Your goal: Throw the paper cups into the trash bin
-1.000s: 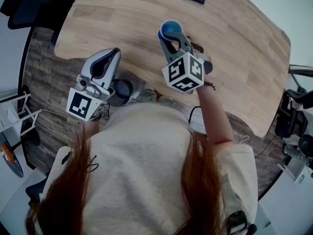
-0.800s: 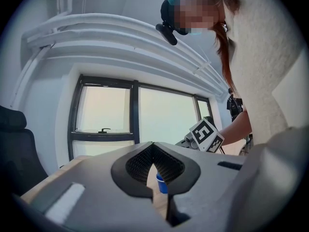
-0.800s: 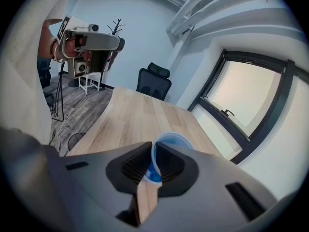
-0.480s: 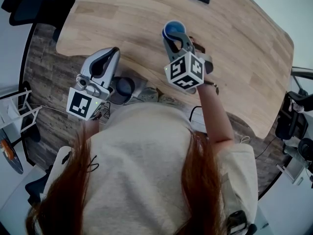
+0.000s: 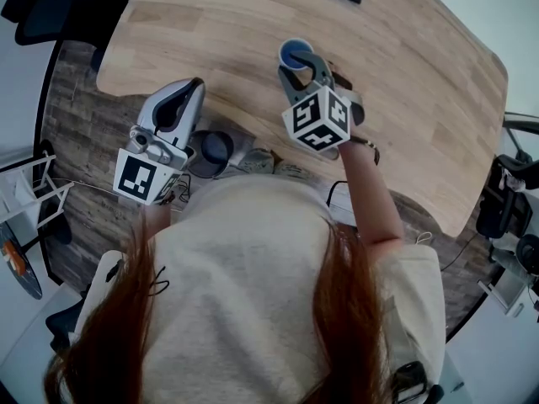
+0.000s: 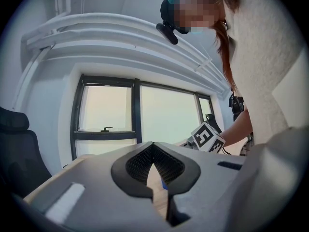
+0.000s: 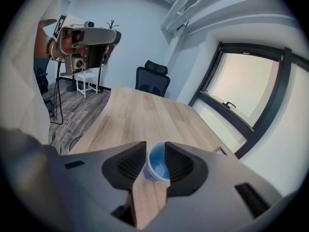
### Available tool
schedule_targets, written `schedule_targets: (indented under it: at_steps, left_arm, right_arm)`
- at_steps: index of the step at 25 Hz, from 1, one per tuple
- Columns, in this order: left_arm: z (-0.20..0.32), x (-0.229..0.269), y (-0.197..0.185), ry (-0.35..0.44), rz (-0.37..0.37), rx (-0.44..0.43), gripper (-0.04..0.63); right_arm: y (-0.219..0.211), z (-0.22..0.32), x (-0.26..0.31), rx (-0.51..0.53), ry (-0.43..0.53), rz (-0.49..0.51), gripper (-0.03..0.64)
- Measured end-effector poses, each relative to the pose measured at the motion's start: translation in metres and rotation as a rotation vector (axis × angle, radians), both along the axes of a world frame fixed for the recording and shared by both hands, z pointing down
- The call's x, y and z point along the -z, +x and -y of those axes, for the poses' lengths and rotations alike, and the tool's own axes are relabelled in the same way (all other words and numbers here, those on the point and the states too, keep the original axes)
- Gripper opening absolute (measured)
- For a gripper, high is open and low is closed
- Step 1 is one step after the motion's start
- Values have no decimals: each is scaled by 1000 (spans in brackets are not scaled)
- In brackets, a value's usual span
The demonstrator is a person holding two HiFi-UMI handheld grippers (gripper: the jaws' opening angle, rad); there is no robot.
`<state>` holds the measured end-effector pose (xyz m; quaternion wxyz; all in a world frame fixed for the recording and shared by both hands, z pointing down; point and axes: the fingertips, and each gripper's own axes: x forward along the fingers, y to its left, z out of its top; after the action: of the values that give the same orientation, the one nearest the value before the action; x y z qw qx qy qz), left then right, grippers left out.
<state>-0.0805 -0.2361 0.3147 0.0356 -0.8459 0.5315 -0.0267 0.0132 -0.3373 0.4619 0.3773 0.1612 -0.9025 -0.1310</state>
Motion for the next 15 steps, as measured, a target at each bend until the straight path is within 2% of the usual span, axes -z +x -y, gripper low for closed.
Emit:
schedule_targets:
  at_steps: [7,15]
  left_arm:
    - [-1,-1,0,-6,-5,-3,3]
    - [-3,-6,-1,-18,-14,0,3]
  right_arm:
    - [4,-2,-11,-4,-7,-36,124]
    - [7,0,-27,3,50,-135,124]
